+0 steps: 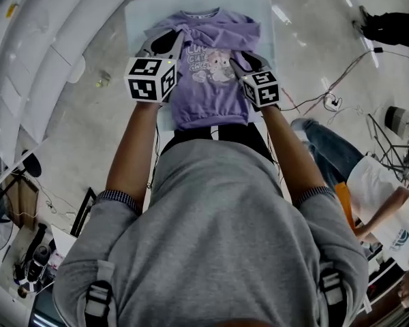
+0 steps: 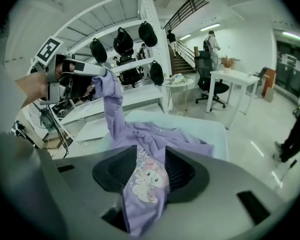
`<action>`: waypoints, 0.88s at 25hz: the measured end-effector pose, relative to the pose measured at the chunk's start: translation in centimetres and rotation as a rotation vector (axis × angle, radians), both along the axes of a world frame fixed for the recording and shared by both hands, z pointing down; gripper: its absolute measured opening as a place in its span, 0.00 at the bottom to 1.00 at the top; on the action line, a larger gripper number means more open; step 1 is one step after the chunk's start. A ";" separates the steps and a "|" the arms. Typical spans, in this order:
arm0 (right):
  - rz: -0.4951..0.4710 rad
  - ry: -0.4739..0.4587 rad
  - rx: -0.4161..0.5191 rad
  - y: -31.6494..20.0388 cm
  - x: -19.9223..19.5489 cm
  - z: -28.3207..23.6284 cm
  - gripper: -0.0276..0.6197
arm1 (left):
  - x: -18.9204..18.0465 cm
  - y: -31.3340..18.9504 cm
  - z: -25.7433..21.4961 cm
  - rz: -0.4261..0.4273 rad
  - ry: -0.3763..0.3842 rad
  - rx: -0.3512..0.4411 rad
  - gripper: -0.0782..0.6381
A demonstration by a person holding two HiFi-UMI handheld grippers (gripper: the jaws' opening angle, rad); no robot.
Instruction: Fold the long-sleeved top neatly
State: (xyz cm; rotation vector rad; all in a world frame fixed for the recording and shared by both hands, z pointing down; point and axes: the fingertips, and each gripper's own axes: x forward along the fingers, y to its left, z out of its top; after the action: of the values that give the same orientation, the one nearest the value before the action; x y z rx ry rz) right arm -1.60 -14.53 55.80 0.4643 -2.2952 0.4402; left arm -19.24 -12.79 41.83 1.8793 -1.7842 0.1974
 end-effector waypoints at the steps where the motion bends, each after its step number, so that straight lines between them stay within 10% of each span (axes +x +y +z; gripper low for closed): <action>1: 0.008 0.001 -0.004 -0.3 0.7 0.2 0.34 | 0.7 -0.7 0.5 0.011 -0.003 -0.010 0.17; 22: 0.146 0.053 -0.125 -2.2 13.1 6.1 0.35 | 12.2 -11.1 16.5 0.200 -0.069 -0.306 0.17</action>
State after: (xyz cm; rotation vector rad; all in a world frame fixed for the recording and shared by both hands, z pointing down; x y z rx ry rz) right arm 11.52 -16.69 61.88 0.5760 -2.1761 0.6326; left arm -7.00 -23.87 58.32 1.8408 -1.5070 0.5804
